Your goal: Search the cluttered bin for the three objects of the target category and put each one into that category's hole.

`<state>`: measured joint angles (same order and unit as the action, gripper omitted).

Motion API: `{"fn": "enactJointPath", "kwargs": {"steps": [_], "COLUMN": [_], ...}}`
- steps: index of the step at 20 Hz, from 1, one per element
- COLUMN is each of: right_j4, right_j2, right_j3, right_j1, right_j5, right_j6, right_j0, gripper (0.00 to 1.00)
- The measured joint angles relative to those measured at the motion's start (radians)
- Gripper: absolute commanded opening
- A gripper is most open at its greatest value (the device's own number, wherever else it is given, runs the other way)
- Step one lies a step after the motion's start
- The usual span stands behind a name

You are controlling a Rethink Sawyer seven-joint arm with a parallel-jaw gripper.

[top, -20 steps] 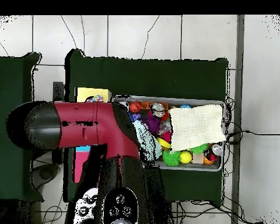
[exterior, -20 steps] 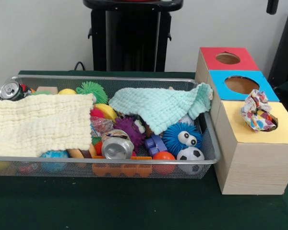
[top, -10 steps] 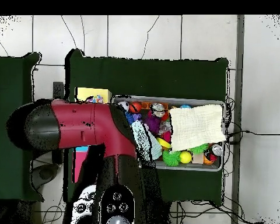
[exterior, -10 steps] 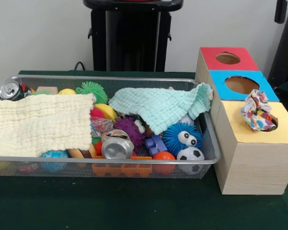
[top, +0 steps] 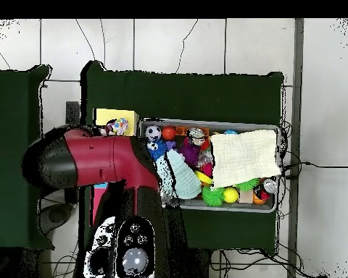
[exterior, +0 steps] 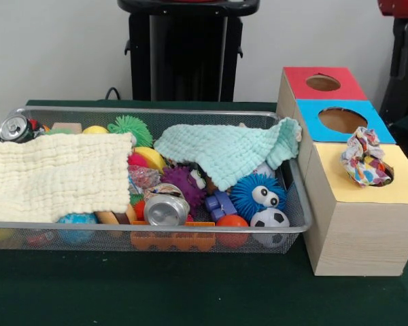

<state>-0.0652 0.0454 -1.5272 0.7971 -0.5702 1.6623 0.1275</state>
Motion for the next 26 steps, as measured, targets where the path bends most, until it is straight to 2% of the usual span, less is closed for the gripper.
{"fn": "enactJointPath", "kwargs": {"steps": [10, 17, 26], "right_j4": [0.0, 0.0, -0.001], "right_j2": [0.012, 0.036, 0.061], "right_j3": [-0.017, -0.031, -0.056], "right_j1": [-0.092, -0.126, -0.158], "right_j5": [0.076, 0.087, 0.146], "right_j6": [0.0, 0.0, 0.0], "right_j0": [0.006, 0.014, 0.04], "gripper": [1.0, 1.0, 1.0]}}
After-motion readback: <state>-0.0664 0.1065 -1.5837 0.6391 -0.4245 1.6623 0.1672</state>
